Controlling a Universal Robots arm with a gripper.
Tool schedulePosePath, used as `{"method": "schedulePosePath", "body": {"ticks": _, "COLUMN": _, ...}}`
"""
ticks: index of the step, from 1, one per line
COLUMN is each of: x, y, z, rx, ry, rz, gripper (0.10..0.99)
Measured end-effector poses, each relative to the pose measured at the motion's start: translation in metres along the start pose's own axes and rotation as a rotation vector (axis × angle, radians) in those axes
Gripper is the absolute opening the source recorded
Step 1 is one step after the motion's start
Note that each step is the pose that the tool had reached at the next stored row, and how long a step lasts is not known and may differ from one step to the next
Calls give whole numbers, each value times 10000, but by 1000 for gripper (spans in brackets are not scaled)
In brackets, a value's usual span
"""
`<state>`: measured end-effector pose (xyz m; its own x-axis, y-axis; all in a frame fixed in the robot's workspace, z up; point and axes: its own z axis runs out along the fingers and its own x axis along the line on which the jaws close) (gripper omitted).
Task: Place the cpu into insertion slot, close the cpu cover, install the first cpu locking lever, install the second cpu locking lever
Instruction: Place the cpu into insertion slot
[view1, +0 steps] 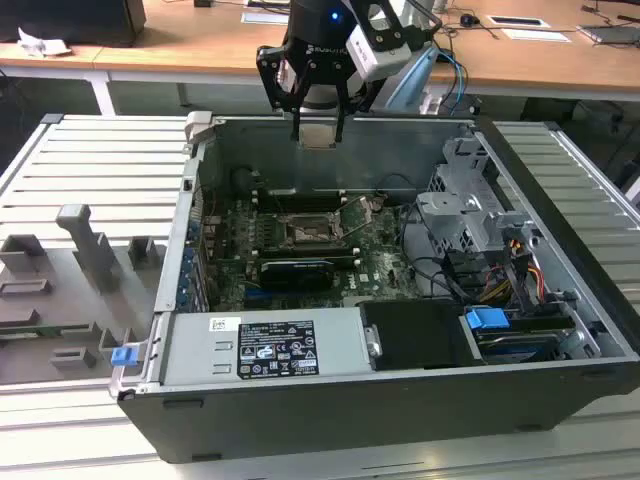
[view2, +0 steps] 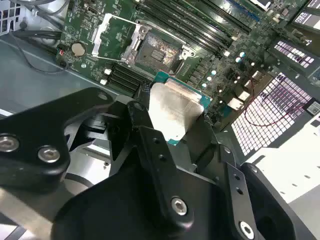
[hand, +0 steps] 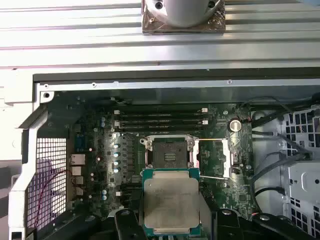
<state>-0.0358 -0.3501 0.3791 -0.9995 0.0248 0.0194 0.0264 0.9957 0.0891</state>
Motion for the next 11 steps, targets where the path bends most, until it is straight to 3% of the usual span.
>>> {"method": "schedulePosePath", "body": {"ticks": 11, "x": 0, "y": -1, "z": 15, "rx": 18, "ry": -3, "rz": 22, "gripper": 533}}
